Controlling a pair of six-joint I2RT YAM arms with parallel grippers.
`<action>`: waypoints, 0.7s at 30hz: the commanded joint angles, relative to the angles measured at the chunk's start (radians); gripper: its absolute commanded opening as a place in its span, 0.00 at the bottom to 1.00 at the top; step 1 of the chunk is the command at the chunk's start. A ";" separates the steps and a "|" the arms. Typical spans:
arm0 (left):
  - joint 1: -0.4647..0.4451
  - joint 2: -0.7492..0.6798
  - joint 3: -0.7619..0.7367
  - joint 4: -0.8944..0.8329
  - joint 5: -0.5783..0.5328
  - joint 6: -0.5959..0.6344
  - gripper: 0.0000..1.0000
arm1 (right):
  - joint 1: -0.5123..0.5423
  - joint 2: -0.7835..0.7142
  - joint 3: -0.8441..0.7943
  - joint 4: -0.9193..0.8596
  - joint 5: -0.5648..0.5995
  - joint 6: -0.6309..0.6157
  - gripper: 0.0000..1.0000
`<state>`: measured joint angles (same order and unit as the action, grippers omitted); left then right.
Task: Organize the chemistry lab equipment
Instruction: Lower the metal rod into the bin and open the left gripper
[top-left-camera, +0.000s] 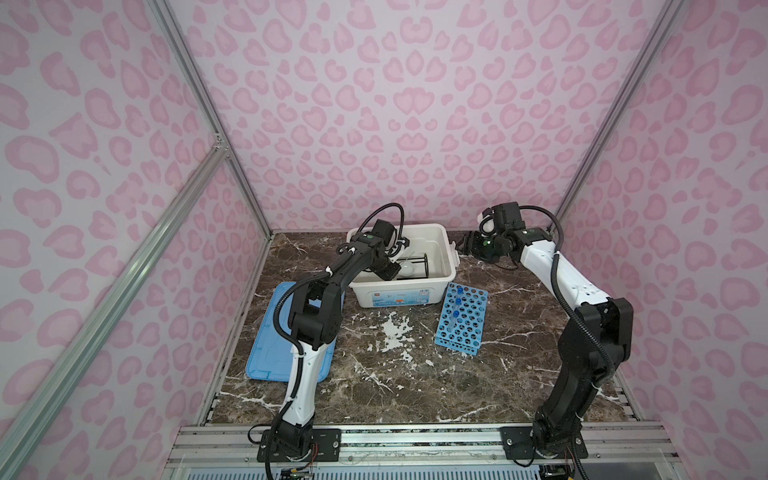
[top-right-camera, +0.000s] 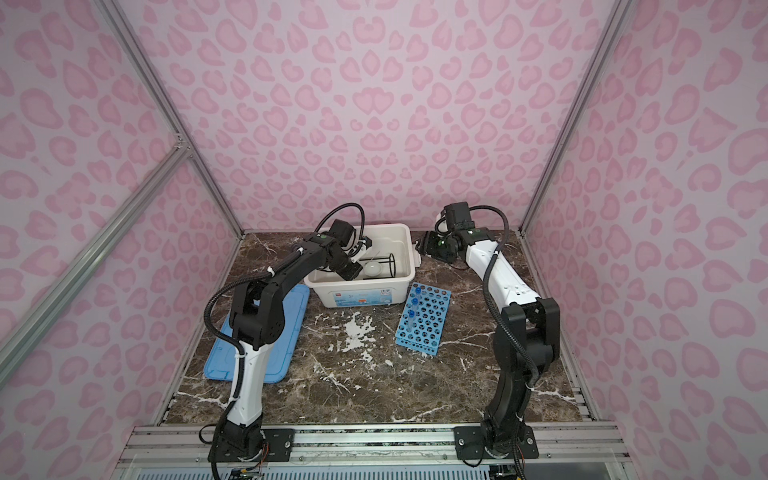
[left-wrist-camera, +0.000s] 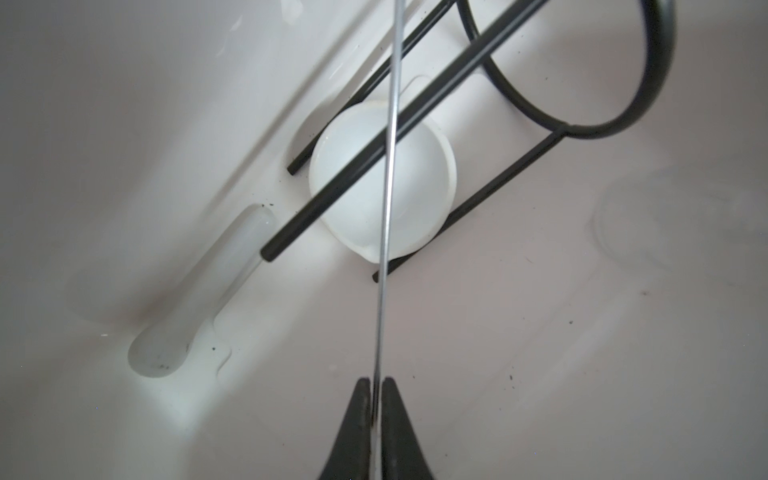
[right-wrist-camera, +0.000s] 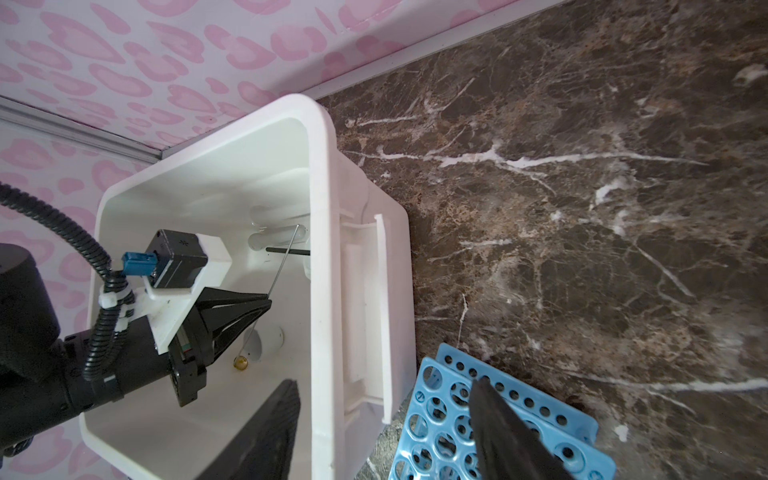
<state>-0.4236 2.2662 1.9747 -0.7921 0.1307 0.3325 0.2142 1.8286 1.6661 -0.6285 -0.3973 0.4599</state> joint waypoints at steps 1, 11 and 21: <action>-0.001 0.000 0.001 -0.013 -0.007 -0.007 0.19 | 0.002 -0.006 -0.012 0.022 -0.003 0.003 0.67; -0.001 -0.028 0.028 -0.031 -0.006 -0.028 0.38 | 0.004 -0.024 -0.035 0.042 -0.003 0.012 0.67; -0.002 -0.091 0.070 -0.046 0.002 -0.080 0.64 | 0.003 -0.057 -0.077 0.071 -0.007 0.015 0.67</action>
<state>-0.4244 2.2059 2.0327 -0.8291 0.1234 0.2749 0.2161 1.7798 1.6001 -0.5846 -0.3973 0.4706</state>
